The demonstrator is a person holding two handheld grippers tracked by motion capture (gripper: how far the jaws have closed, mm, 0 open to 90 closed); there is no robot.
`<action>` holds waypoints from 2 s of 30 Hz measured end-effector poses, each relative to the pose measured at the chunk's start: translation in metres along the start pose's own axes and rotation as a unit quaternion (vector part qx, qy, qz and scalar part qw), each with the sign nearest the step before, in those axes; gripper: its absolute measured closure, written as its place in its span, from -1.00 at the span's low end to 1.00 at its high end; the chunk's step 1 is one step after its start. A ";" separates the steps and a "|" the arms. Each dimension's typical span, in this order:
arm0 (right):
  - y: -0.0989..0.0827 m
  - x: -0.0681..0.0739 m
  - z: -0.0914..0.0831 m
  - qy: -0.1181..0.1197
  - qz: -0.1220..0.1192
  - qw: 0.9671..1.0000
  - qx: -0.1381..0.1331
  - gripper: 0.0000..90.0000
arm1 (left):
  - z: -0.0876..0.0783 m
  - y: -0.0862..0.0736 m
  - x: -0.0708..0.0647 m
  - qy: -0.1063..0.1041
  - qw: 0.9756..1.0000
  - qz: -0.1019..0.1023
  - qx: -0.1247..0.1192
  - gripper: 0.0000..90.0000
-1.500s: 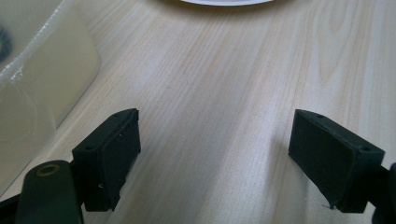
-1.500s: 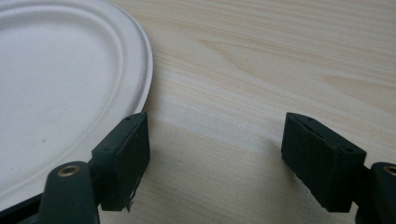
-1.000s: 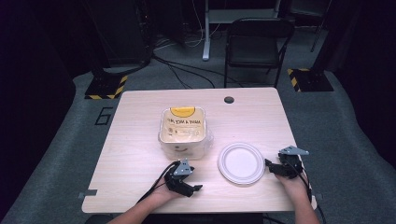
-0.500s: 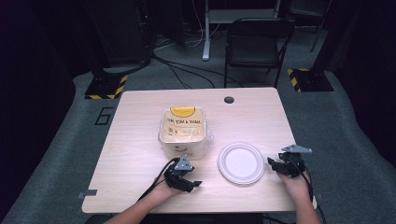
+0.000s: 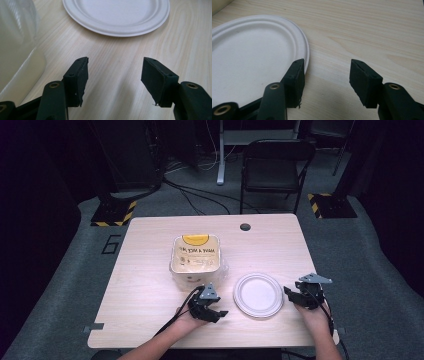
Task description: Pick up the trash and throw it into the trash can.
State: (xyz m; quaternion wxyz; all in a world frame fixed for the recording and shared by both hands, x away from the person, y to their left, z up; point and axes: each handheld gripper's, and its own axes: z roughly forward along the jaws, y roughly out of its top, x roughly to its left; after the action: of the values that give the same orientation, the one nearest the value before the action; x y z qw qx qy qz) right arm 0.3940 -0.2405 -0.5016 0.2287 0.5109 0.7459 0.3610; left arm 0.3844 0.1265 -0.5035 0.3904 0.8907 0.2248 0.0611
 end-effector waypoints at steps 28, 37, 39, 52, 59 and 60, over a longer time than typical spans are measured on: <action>0.010 0.008 -0.002 0.028 0.002 0.999 -0.017 0.00 | 0.040 0.045 -0.014 0.004 1.000 0.007 0.000 -0.36; 0.012 0.010 0.000 0.033 -0.002 0.999 -0.020 -0.01 | 0.050 0.052 -0.009 0.021 1.000 0.004 -0.001 -0.44; 0.012 0.010 0.000 0.032 -0.002 0.999 -0.020 -0.01 | 0.051 0.053 -0.008 0.023 1.000 0.006 0.000 -0.44; 0.013 0.013 0.002 0.039 0.000 0.999 -0.019 -0.07 | 0.058 0.053 -0.010 0.017 1.000 0.009 0.010 -0.45; 0.013 0.013 0.002 0.040 0.003 0.999 -0.019 -0.07 | 0.056 0.053 -0.011 0.005 1.000 0.023 0.013 -0.46; 0.013 0.013 0.002 0.042 0.002 0.999 -0.020 -0.07 | 0.056 0.052 -0.010 0.004 1.000 0.022 0.013 -0.46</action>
State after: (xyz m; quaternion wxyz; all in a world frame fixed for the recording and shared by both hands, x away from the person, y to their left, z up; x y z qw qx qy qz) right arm 0.3989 -0.2250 -0.4925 0.2066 0.4924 0.7464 0.3972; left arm 0.4098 0.0530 -0.5037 0.3759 0.9003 0.2077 0.0706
